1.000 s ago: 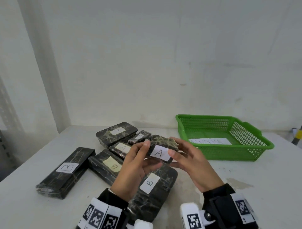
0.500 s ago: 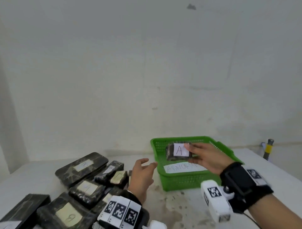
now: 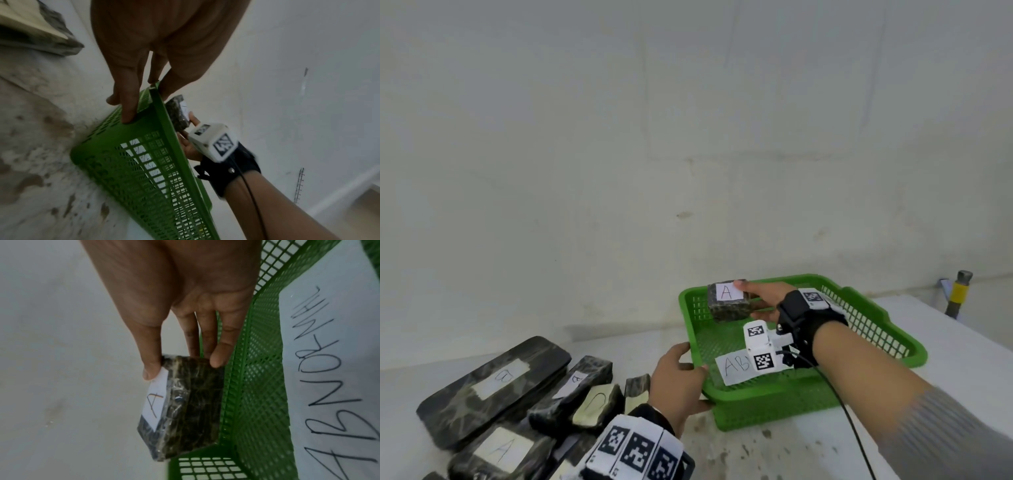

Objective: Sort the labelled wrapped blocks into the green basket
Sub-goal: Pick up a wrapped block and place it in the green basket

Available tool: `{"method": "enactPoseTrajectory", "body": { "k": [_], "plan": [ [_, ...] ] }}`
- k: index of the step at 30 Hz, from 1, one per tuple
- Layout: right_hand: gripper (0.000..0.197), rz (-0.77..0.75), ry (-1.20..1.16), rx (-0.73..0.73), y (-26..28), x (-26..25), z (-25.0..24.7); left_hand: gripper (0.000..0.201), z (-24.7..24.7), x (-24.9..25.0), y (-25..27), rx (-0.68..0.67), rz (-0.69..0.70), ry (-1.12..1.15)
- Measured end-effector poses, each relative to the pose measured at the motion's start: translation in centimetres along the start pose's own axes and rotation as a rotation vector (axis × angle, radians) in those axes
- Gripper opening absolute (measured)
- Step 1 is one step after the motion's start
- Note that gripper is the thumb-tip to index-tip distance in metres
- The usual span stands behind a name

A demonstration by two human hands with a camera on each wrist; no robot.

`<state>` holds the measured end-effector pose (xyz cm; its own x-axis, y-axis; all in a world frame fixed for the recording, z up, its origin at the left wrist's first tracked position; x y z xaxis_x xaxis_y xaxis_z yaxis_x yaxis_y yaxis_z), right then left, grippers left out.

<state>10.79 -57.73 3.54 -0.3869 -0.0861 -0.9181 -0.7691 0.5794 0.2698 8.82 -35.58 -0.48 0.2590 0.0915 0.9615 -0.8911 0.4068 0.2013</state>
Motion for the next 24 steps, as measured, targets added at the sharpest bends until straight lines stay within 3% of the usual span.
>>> {"method": "enactPoseTrajectory", "body": {
  "k": [3, 14, 20, 24],
  "plan": [
    [0.026, 0.012, 0.072, 0.005, -1.1, 0.2, 1.3, 0.031, -0.1, 0.0, -0.3, -0.027, 0.008, -0.024],
    [0.027, 0.063, 0.153, -0.050, -4.9, 1.9, 4.6, 0.029, -0.5, -0.9, -1.3, -0.086, 0.043, -0.044],
    [0.036, 0.042, 0.263, 0.058, -5.4, 1.9, 4.7, 0.027, -0.5, -1.2, -1.2, -0.081, 0.068, -0.041],
    [0.039, 0.049, 0.333, 0.054, -5.4, 2.2, 4.6, 0.029, -0.4, -1.1, -1.0, -0.063, 0.069, -0.033]
  ]
}}
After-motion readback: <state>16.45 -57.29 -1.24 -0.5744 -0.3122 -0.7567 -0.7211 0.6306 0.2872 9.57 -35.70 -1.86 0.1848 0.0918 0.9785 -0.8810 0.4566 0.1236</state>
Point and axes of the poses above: each hand's wrist, its own y-axis away from the middle knuckle, its own z-axis out of the palm, x = y × z, the point moved 4 cm from there along -y, towards the middle knuckle, and after that the axes turned 9 degrees about y, right-handed, at the moved point
